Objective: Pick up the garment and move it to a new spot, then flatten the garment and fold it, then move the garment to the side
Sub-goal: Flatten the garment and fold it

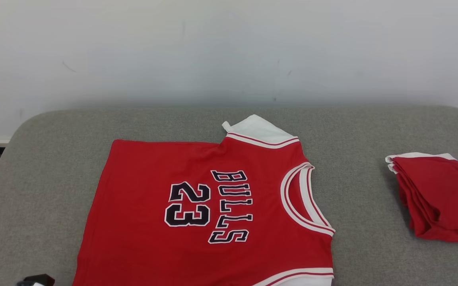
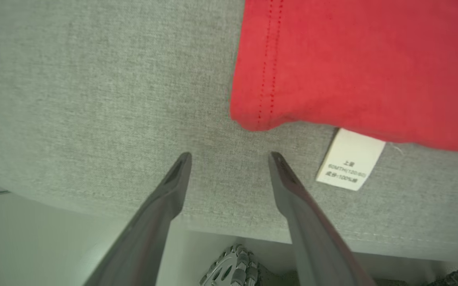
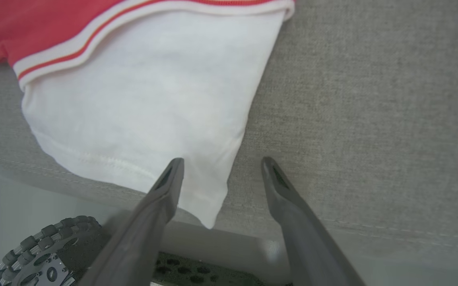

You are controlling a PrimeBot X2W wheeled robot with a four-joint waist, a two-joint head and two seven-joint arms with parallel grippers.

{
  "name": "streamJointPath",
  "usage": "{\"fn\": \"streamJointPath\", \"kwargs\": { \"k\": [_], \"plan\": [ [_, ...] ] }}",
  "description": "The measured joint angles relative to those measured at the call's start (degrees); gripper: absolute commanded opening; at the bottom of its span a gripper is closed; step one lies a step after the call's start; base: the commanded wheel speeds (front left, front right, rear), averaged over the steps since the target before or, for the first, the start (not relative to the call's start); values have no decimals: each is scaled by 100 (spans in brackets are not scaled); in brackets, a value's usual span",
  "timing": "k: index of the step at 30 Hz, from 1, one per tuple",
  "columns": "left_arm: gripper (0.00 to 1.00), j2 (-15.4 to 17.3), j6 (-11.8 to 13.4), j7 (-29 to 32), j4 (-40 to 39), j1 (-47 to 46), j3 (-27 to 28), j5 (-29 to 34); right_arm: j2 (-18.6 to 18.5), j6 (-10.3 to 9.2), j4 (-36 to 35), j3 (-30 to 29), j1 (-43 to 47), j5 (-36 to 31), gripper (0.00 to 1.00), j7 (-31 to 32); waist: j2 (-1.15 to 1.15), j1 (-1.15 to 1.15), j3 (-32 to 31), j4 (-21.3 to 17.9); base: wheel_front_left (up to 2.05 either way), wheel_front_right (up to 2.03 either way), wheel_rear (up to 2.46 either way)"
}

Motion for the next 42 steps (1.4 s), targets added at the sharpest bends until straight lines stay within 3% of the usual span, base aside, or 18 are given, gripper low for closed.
{"fn": "streamJointPath", "kwargs": {
  "k": [14,15,16,18,25,27,28,32,38,39,41,42],
  "plan": [
    [99,3,-159,-21,-22,-333,-83,11,16,0,-4,-122,-13,-23,100,294,0,0,76,36,0,0,0],
    [84,4,-162,13,-4,-333,-97,11,16,0,10,-121,-17,-23,100,312,0,0,85,36,0,0,0],
    [77,4,-162,16,4,-333,-103,11,13,0,24,-118,-21,-23,100,347,0,0,94,36,0,0,0],
    [47,2,-160,16,25,-333,-104,11,10,0,48,-112,-31,-22,100,381,0,0,112,34,0,0,0],
    [31,-14,-160,16,49,-346,-104,11,-8,16,222,-97,-125,-16,100,483,0,0,163,39,0,0,0],
    [19,-29,-172,16,54,-426,-145,43,-21,41,300,-116,-125,8,100,488,0,0,179,70,0,0,0],
    [3,-38,-204,16,53,-467,-159,63,-26,43,334,-120,-125,27,100,488,0,0,185,87,0,0,0],
    [0,-183,-202,15,137,-598,-289,113,-74,218,506,-129,-132,101,96,478,-1,-1,228,262,0,0,0],
    [0,-187,-203,10,187,-600,-289,113,-118,382,717,-77,-225,112,100,432,-1,-1,221,305,0,0,0],
    [0,-190,-203,8,194,-600,-289,113,-120,420,772,-77,-244,145,98,403,-1,-1,219,311,0,0,0],
    [0,-204,-203,7,213,-601,-291,113,-123,498,877,-79,-272,207,46,336,-1,-1,217,322,0,0,0],
    [0,-212,-203,7,222,-601,-294,113,-123,516,932,-83,-292,221,14,319,-1,-1,215,327,0,0,0]
  ]
}}
